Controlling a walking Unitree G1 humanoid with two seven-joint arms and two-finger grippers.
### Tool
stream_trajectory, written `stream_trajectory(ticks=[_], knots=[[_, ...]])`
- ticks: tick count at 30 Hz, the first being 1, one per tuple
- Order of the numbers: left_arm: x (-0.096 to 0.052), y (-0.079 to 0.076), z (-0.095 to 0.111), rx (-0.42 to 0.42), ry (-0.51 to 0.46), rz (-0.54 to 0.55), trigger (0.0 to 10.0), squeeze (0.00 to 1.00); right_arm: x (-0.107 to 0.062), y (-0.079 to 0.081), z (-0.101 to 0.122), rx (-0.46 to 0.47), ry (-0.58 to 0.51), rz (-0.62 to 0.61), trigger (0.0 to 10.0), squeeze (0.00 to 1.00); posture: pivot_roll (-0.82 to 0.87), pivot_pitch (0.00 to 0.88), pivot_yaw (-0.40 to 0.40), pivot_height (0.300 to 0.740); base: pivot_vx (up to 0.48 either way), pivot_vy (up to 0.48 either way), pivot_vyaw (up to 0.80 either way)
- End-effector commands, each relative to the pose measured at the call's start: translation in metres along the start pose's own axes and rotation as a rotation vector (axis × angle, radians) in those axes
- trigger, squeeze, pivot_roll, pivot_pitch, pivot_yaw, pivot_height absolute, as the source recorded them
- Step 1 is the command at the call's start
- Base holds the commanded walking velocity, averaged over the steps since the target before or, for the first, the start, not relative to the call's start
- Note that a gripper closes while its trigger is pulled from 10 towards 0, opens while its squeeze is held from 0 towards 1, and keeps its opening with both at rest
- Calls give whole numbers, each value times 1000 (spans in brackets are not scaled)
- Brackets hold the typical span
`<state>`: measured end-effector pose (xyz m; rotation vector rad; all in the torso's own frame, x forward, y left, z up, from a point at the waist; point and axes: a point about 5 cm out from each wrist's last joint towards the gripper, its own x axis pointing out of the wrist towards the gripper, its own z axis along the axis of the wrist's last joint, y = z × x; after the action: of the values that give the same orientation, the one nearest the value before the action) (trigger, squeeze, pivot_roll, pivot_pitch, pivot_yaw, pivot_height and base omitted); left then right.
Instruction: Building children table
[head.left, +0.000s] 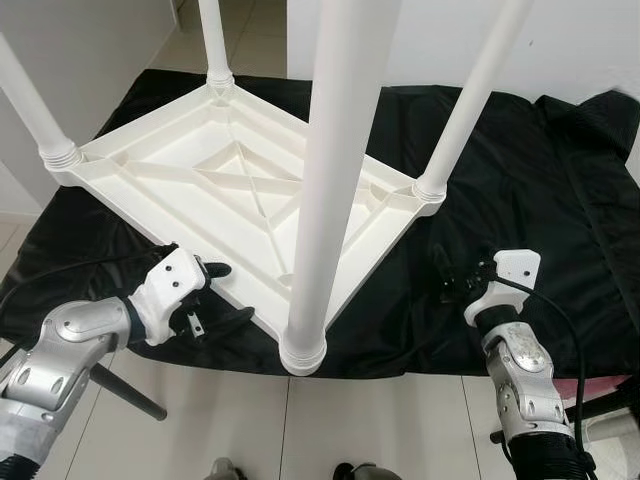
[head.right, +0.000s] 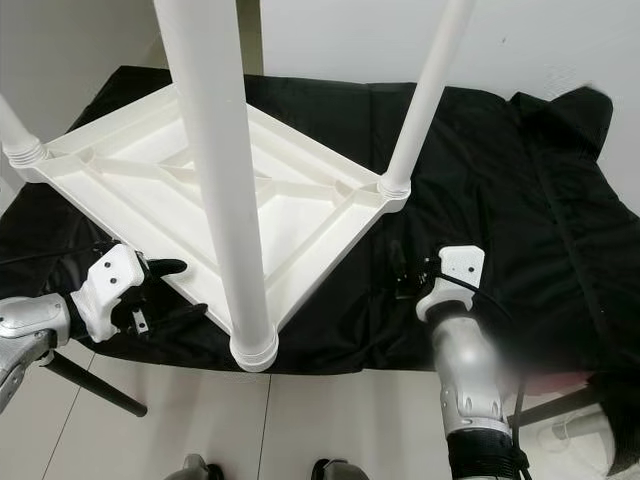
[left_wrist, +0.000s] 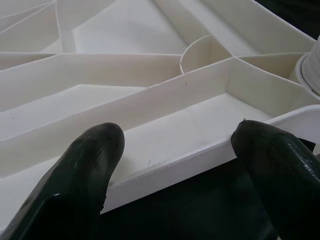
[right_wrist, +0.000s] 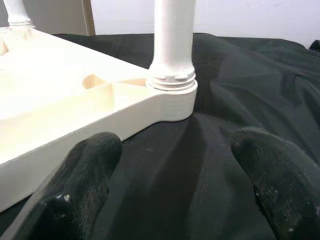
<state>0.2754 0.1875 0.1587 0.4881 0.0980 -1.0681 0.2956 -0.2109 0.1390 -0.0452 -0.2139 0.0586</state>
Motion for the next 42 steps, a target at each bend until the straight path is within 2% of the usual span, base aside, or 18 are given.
stream_trajectory(ticks=[1, 3, 5, 8, 19, 21, 22, 23, 24, 26, 30, 31, 39, 42], knots=[[8, -10, -15, -15, 73, -145, 10000, 0, 0, -1, -3, 4, 19, -9, 10000, 0, 3, 125, -11, 740, 0, 0, 0], [8, -10, -15, -15, 73, -145, 10000, 0, 0, -1, -3, 4, 19, -9, 10000, 0, 3, 125, -11, 740, 0, 0, 0], [17, -3, -17, -2, 87, -135, 10000, 0, 1, 0, -3, 0, 17, -4, 10000, 0, -3, 123, -4, 740, 0, 0, 0], [20, 1, -18, 17, 98, -138, 10000, 0, 2, 0, -2, -3, 17, -2, 10000, 0, -8, 122, 0, 740, 0, 0, 0], [27, 15, -13, 39, 97, -158, 10000, 0, 0, 1, -4, -6, 22, -9, 10000, 0, -12, 122, 14, 740, 0, 0, 0], [26, 11, -17, 24, 134, -245, 10000, 0, 0, 1, -4, -5, 22, -10, 10000, 0, -14, 120, 18, 740, 0, 0, 0], [26, 11, -17, 24, 134, -245, 10000, 0, 0, 1, -4, -5, 22, -10, 10000, 0, -14, 120, 18, 740, 0, 0, 0], [23, 8, -21, -17, 148, -312, 10000, 20, 0, 2, -4, -6, 22, -10, 10000, 0, -16, 119, 20, 740, 0, 0, 0], [21, 5, -22, -47, 154, -355, 10000, 133, 0, 2, -4, -7, 21, -9, 10000, 0, -16, 119, 20, 740, 0, 0, 0], [18, 5, -25, -43, 176, -377, 10000, 137, 0, 2, -4, -6, 21, -10, 10000, 0, -20, 119, 21, 740, 0, 0, 0], [20, 15, -30, -21, 216, -340, 10000, 94, 0, 1, -5, -6, 22, -14, 10000, 0, -21, 119, 19, 740, 0, 0, 0], [20, 16, -30, -8, 227, -342, 10000, 0, 0, 1, -5, -4, 23, -14, 10000, 0, -20, 120, 18, 740, 0, 0, 0], [9, 13, -40, 0, 306, -436, 10000, 0, 1, 3, -6, -10, 31, 4, 10000, 0, -21, 120, 10, 740, 0, 0, 0], [10, 14, -42, 3, 310, -416, 10000, 0, 3, 1, -5, -12, 29, 0, 10000, 0, -16, 120, 8, 740, 0, 0, 0]])
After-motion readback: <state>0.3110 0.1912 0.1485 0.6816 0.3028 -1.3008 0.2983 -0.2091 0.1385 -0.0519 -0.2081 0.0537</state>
